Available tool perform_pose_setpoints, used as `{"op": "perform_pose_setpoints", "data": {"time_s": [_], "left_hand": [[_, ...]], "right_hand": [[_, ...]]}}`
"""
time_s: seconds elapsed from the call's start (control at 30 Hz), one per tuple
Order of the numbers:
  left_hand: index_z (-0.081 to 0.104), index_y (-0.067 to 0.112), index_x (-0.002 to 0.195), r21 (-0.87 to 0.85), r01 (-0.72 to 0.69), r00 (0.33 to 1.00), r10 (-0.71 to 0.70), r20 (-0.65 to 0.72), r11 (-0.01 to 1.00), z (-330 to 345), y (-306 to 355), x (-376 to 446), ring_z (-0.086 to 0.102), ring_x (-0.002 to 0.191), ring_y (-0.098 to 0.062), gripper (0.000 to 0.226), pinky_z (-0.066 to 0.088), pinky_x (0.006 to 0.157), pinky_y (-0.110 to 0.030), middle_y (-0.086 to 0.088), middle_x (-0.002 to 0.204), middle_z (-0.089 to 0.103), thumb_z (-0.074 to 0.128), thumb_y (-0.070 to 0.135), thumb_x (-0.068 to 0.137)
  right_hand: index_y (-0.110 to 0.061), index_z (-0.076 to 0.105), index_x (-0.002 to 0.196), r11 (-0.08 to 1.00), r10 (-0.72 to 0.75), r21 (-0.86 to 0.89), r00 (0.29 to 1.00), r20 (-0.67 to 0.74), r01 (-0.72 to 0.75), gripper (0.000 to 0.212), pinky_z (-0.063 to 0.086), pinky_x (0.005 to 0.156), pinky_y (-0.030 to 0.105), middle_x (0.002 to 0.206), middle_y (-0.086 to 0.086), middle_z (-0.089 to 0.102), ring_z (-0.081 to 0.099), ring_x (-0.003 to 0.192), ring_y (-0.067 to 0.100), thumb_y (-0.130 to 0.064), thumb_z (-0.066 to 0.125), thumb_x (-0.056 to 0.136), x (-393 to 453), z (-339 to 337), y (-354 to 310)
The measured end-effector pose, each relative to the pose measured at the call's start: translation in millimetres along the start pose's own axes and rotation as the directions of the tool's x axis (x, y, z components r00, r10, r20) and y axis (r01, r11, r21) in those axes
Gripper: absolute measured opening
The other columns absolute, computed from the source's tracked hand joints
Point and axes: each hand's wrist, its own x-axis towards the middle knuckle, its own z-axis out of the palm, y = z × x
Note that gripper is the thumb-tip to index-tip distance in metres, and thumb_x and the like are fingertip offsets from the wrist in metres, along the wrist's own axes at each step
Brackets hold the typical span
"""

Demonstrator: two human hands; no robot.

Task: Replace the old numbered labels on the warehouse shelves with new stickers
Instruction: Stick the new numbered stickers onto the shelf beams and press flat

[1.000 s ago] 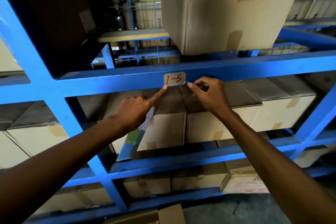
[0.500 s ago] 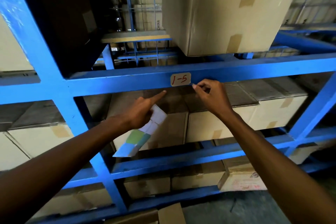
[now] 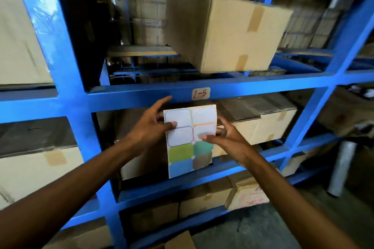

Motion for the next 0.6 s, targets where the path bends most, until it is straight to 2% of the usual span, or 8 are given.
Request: {"op": "perform_pose_setpoints", "data": {"time_s": [0.1,0.23,0.33,0.4,0.47,0.53,0.57,0.6], "left_hand": [[0.035,0.018,0.139,-0.091,-0.026,0.998,0.031,0.046,0.995,-13,-3,-20,0.067,0.068,0.000,0.071,0.054,0.060,-0.014,-0.010,0.104,0.064,0.059,-0.014,0.079],[0.033,0.016,0.140,-0.138,0.040,0.991,-0.021,0.131,0.990,-26,-17,-60,0.063,0.094,-0.023,0.073,0.053,0.084,-0.035,-0.018,0.112,0.063,0.064,-0.007,0.078],[0.038,0.021,0.136,-0.132,0.100,0.961,-0.061,0.271,0.986,-18,-26,-96,0.064,0.084,-0.014,0.067,0.053,0.071,-0.020,-0.009,0.097,0.066,0.066,-0.002,0.080],[0.047,0.018,0.130,-0.117,0.094,0.919,-0.041,0.392,0.989,-5,-24,-111,0.065,0.072,-0.007,0.056,0.054,0.065,-0.016,-0.005,0.085,0.067,0.064,-0.003,0.081],[0.054,0.013,0.123,-0.100,0.073,0.853,-0.010,0.521,0.992,18,-21,-125,0.065,0.067,-0.004,0.045,0.055,0.063,-0.018,-0.007,0.082,0.067,0.062,-0.005,0.082],[0.057,0.013,0.118,-0.103,0.062,0.799,0.012,0.601,0.993,44,-18,-144,0.063,0.063,-0.003,0.040,0.054,0.059,-0.015,-0.009,0.081,0.065,0.061,-0.006,0.082],[0.057,0.014,0.115,-0.109,0.078,0.745,0.015,0.667,0.991,71,-16,-163,0.062,0.061,-0.003,0.040,0.053,0.058,-0.014,-0.008,0.080,0.064,0.061,-0.007,0.082],[0.058,0.016,0.113,-0.111,0.086,0.728,0.014,0.686,0.990,83,-17,-173,0.061,0.061,-0.004,0.039,0.051,0.057,-0.012,-0.008,0.079,0.063,0.061,-0.008,0.082]], "right_hand": [[-0.009,0.053,0.121,0.998,-0.021,0.061,0.995,-0.097,0.027,0.051,0.057,0.082,0.033,0.104,0.012,0.070,0.069,0.091,0.020,0.007,0.068,0.075,-38,34,0],[-0.005,0.058,0.112,0.975,-0.023,0.199,0.944,-0.330,0.094,0.042,0.057,0.076,0.034,0.094,0.012,0.073,0.067,0.084,0.025,0.013,0.064,0.075,-98,70,2],[-0.008,0.059,0.110,0.976,0.004,0.193,0.890,-0.456,0.095,0.040,0.057,0.076,0.034,0.094,0.011,0.074,0.068,0.083,0.024,0.011,0.064,0.075,-149,80,2],[-0.001,0.056,0.112,0.976,0.010,0.187,0.833,-0.554,0.113,0.040,0.058,0.074,0.031,0.094,0.011,0.073,0.068,0.082,0.022,0.013,0.063,0.075,-186,78,-1],[0.000,0.056,0.109,0.982,0.023,0.155,0.757,-0.653,0.104,0.038,0.057,0.071,0.027,0.088,0.006,0.074,0.068,0.078,0.017,0.015,0.062,0.075,-230,76,-6],[-0.005,0.058,0.104,0.993,0.048,0.109,0.677,-0.734,0.048,0.036,0.057,0.072,0.025,0.088,0.004,0.073,0.068,0.077,0.013,0.015,0.063,0.074,-272,75,-6],[-0.007,0.058,0.104,0.997,0.065,0.078,0.605,-0.794,-0.004,0.037,0.057,0.072,0.023,0.090,0.005,0.071,0.068,0.077,0.010,0.015,0.063,0.074,-310,72,-6],[-0.007,0.057,0.106,0.997,0.082,0.067,0.573,-0.816,-0.048,0.038,0.057,0.072,0.022,0.092,0.005,0.070,0.068,0.075,0.007,0.013,0.064,0.075,-330,72,-3]]}}
